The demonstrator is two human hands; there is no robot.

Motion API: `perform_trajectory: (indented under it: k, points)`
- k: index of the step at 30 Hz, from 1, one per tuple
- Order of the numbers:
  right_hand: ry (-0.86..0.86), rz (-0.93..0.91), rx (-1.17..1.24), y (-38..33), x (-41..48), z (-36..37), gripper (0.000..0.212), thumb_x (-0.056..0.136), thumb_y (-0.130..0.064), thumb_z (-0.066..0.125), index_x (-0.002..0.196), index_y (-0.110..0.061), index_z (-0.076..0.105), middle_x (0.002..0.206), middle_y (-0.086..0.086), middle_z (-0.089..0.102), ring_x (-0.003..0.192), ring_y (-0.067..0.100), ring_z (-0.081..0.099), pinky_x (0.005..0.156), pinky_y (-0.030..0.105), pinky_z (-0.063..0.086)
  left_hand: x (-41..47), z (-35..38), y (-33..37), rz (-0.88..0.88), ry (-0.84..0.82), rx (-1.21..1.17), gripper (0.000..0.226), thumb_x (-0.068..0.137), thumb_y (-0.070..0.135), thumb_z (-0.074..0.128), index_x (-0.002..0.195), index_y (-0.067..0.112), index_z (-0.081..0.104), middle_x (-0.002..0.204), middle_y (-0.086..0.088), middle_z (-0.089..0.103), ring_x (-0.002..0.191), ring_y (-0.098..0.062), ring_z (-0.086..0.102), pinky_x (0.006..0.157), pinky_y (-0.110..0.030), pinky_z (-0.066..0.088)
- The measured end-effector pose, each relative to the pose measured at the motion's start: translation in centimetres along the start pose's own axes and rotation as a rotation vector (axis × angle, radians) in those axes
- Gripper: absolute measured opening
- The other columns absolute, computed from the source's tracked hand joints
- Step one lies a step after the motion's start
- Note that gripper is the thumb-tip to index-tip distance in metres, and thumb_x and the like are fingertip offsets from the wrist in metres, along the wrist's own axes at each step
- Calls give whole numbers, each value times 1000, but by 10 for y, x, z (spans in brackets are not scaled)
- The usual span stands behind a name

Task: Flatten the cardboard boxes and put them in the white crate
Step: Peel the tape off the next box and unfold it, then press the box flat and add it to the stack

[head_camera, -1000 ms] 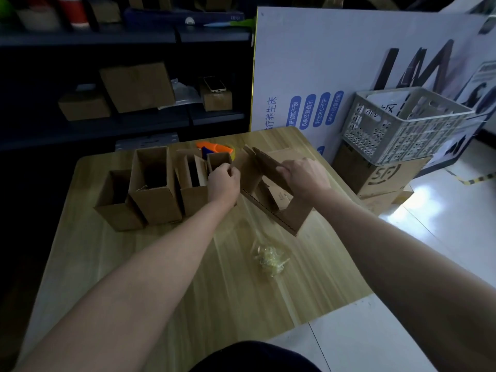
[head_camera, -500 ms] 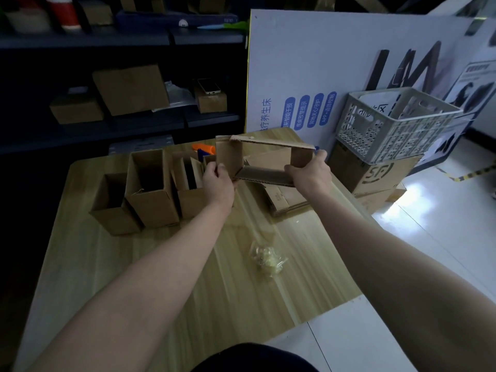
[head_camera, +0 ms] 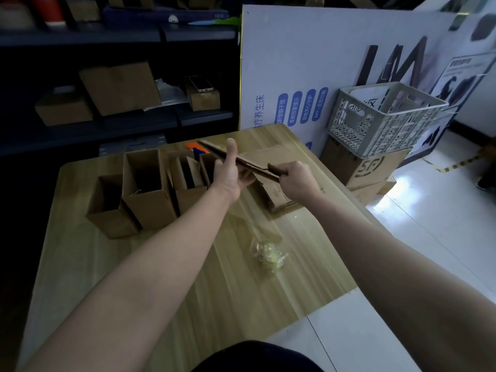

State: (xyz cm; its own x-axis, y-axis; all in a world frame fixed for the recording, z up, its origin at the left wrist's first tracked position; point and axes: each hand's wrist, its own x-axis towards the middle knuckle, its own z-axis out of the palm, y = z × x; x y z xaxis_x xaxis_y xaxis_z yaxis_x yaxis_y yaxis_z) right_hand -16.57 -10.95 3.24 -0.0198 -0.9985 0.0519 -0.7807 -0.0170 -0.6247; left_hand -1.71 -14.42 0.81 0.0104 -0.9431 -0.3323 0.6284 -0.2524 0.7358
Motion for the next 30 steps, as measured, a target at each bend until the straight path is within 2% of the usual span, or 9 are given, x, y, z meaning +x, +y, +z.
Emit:
perform_trajectory:
  k: [2,5,9,12,15,18,22,26,30]
  points:
    - [-37,-75,-17,-4,-5,-1,44,84,-1,40,103,-24,73,81,-1,68,70,15,60,56,21,49,3,4,-6,-27,65,77,59,83,24,70,128,2,38,112,-21,61,92,-33,65,67,-45,58]
    - [-220,-98,20,0,-12,-6,29,89,-17,51,105,-29,73,75,-19,64,65,-7,55,55,6,36,12,1,-14,26,202,177,36,83,-8,54,113,3,38,107,-20,55,81,-28,60,50,-33,53]
    - [-106,115,106,19,-8,-10,43,89,-37,59,127,-17,60,121,-1,64,110,13,58,93,28,43,20,-13,-23,7,165,216,42,86,-12,49,127,-6,43,115,-22,55,98,-30,58,84,-45,51]
    - [18,333,-145,46,-6,-12,68,88,-36,60,144,-11,32,146,13,38,132,32,36,107,41,32,16,-16,-32,-55,69,342,39,88,-11,48,127,-5,46,105,-17,58,89,-27,58,76,-41,52]
    - [12,503,-19,69,-13,-14,86,82,-35,71,147,-6,22,141,15,42,122,32,45,91,34,41,7,-18,-47,-132,4,441,37,90,-10,47,127,-4,44,105,-16,55,84,-26,57,71,-39,51]
    - [-49,644,-48,94,-28,-20,65,81,-32,73,132,-5,41,109,9,55,86,22,53,64,28,40,-4,-23,-71,-290,-72,557,23,92,-8,47,111,2,52,95,-12,59,75,-22,57,85,-47,47]
    - [-90,714,-65,137,-45,-25,56,87,-26,67,132,-6,41,126,14,50,114,30,50,86,37,41,-11,-23,-108,-441,-137,828,10,91,-5,52,98,1,54,91,-14,60,88,-28,60,76,-43,54]
    - [-155,711,-121,175,-51,-29,49,87,-23,66,128,-6,46,122,14,52,109,28,51,83,35,41,-11,-12,-152,-420,-54,1016,15,85,-1,64,96,-3,55,98,-17,61,91,-31,66,46,-26,55]
    - [-240,696,-187,217,-46,-39,47,87,-23,65,127,-7,47,120,13,53,106,26,52,84,35,44,-11,4,-196,-474,-2,1050,19,81,-1,69,96,-4,58,101,-15,63,79,-27,67,52,-27,56]
